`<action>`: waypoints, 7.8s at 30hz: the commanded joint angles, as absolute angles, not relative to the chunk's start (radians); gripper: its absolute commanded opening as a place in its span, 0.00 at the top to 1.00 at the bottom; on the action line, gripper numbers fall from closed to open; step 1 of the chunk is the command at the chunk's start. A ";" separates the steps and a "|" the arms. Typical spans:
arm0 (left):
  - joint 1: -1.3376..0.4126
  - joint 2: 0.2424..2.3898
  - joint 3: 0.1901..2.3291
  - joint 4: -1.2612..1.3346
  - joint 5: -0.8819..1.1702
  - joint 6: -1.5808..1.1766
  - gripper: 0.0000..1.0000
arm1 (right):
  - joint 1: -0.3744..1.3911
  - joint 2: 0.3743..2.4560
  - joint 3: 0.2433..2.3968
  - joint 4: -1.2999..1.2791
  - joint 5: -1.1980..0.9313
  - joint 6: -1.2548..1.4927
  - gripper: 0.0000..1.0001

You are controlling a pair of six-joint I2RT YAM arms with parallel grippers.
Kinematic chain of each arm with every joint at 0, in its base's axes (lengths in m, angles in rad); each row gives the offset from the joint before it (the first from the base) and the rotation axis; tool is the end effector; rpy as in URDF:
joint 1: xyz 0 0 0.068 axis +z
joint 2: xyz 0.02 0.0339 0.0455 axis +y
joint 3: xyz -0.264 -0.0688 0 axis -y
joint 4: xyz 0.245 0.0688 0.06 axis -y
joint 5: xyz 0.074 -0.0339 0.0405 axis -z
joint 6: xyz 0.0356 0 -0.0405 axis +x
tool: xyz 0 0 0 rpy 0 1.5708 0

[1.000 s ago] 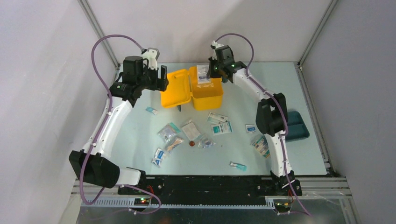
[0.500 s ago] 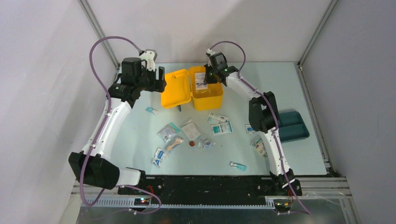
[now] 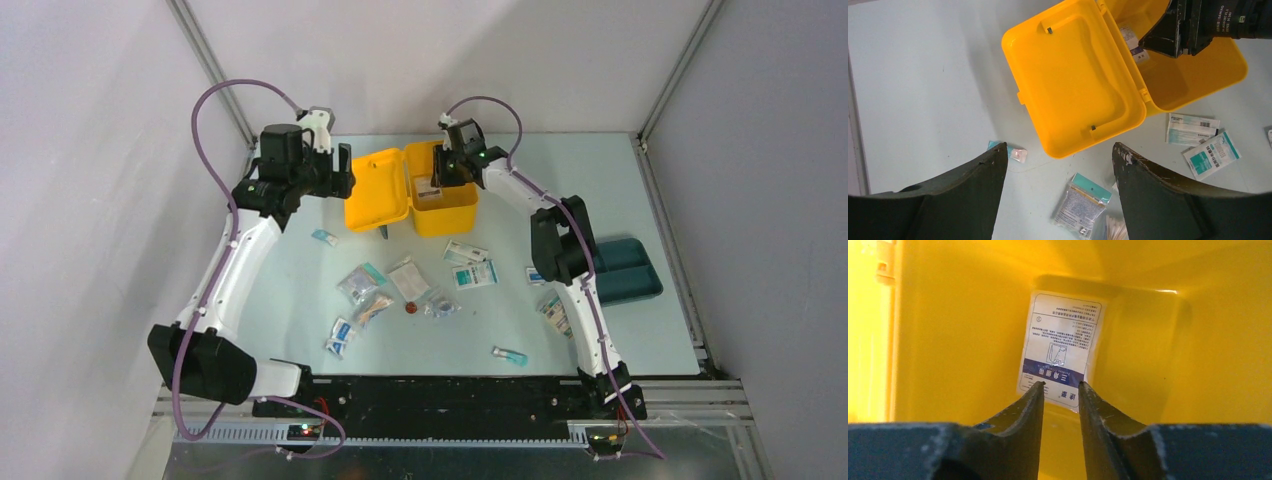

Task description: Organize the medicine kit

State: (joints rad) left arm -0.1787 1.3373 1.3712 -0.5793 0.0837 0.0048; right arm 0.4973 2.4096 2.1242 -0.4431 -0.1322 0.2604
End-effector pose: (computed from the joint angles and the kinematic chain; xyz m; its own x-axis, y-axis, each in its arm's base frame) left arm 0.2901 -0.0554 0.3818 -0.5093 0.0969 -0.8551 0.2499 0.9675 -0.0393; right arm 0.4811 0.2665 0.2058 -0.7094 -0.0947 -0.6984 -0.3898 0.8783 0.2769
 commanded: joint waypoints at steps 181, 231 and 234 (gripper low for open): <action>-0.069 1.966 2.288 -1.485 0.714 0.254 0.33 | 0.455 2.289 2.160 -0.577 -0.260 0.292 1.00; -0.099 1.891 2.276 -1.414 0.599 0.302 0.30 | 0.386 2.010 2.038 -0.473 -0.404 0.122 0.54; -0.099 1.845 2.262 -1.340 0.564 0.311 0.30 | 0.336 1.864 1.824 -0.364 -0.558 0.028 0.52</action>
State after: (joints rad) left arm -0.0963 1.9484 2.2303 -1.4429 0.6106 0.2794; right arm 0.3862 2.0506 2.0022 -0.5030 -0.3122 0.1638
